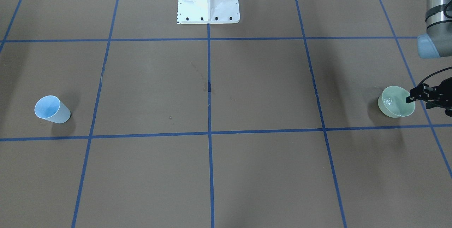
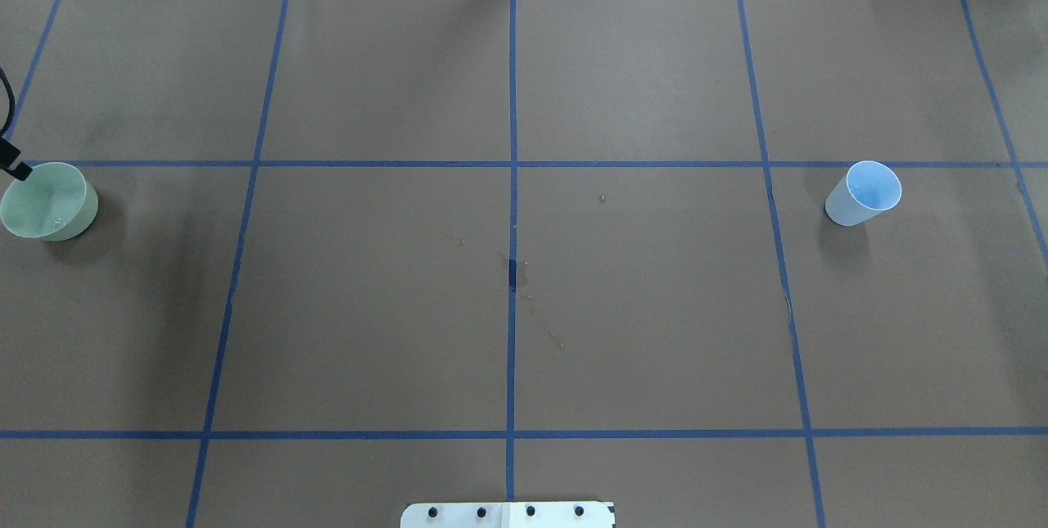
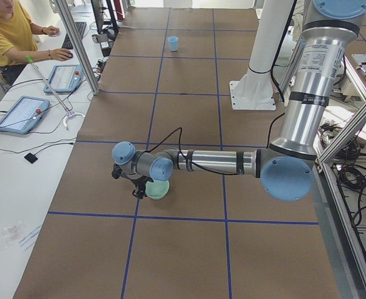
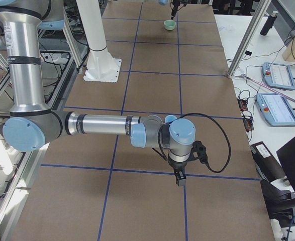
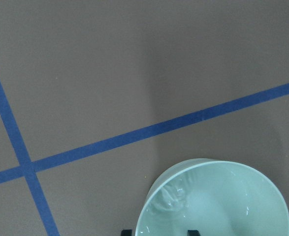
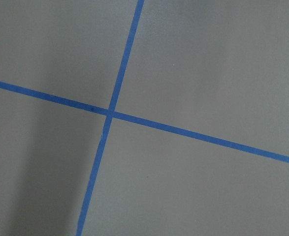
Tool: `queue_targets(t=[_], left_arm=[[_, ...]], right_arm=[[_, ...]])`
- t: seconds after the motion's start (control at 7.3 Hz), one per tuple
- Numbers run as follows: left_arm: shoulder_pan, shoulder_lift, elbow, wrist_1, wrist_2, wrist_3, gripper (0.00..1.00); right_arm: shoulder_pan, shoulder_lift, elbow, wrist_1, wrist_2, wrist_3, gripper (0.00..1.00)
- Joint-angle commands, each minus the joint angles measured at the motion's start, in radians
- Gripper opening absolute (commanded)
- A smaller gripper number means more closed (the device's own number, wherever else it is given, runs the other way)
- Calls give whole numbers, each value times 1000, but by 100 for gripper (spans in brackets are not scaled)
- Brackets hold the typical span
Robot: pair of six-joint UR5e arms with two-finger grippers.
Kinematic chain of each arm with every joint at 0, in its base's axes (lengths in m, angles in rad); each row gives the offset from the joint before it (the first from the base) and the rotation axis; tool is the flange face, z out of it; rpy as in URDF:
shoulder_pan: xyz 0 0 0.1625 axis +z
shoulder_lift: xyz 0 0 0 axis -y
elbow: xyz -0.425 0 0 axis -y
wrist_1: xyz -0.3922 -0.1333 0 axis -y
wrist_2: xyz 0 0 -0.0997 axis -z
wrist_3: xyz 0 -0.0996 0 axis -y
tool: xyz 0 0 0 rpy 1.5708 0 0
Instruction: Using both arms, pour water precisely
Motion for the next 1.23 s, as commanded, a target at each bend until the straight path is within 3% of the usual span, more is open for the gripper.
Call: queue_targets(t=[0.0,0.41,0.68,1.1], left_arm=[[-119,18,-48,9,0,-1,100],[-266,67,-106,65,3,13,100],[-326,70,-158,261,15,189,100],[-334,98,-220,293,162,203,100]], right_arm=[[-3,1,0,-1,2,2,100],[-24,11,0,-1,2,29,100],[-41,19,1,-1,3,62,100],[-41,19,7,-1,5,65,100]])
